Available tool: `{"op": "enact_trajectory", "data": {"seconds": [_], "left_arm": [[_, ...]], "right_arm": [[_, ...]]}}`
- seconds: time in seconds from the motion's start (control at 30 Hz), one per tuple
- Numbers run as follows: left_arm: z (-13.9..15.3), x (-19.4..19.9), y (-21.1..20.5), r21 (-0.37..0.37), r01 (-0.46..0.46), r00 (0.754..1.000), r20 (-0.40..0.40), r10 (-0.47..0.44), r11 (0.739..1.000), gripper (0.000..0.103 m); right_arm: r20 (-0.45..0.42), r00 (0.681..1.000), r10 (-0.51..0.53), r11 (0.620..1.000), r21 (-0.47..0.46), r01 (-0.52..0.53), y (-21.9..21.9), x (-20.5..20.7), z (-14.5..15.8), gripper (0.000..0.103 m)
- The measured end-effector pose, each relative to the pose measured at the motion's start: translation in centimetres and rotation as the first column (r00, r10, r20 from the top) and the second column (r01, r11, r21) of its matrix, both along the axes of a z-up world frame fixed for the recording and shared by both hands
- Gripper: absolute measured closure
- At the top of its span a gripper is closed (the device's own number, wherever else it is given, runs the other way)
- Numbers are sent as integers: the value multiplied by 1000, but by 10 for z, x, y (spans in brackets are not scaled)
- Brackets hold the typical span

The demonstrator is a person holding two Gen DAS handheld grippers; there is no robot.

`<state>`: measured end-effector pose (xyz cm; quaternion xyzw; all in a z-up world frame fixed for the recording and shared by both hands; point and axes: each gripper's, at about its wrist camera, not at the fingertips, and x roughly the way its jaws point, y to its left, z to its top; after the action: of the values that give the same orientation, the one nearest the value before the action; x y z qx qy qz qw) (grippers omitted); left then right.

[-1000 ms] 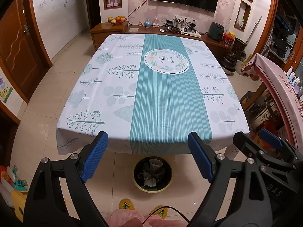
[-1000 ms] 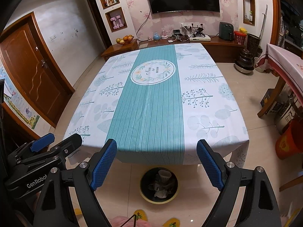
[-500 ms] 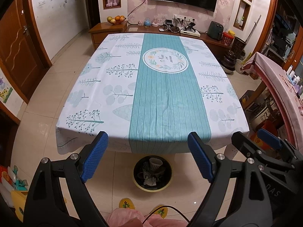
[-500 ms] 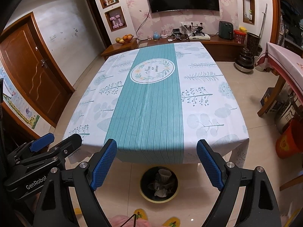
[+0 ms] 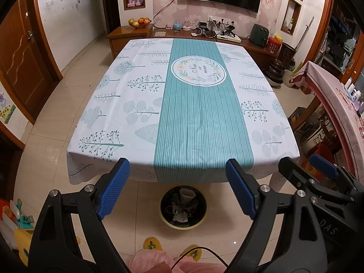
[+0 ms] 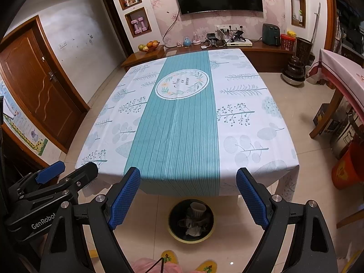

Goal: Collect trash

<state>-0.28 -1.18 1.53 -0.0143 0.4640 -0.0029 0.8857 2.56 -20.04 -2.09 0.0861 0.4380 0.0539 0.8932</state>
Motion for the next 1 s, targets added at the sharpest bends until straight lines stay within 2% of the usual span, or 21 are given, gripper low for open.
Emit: {"op": "enact_trajectory", "data": {"seconds": [1.0], "left_arm": [[-3,-6,3,4,10,1000,-2,-10,1000,19]], "right_arm": [[-1,1000,2,1000,1,-2,-2,1,0,16]]}}
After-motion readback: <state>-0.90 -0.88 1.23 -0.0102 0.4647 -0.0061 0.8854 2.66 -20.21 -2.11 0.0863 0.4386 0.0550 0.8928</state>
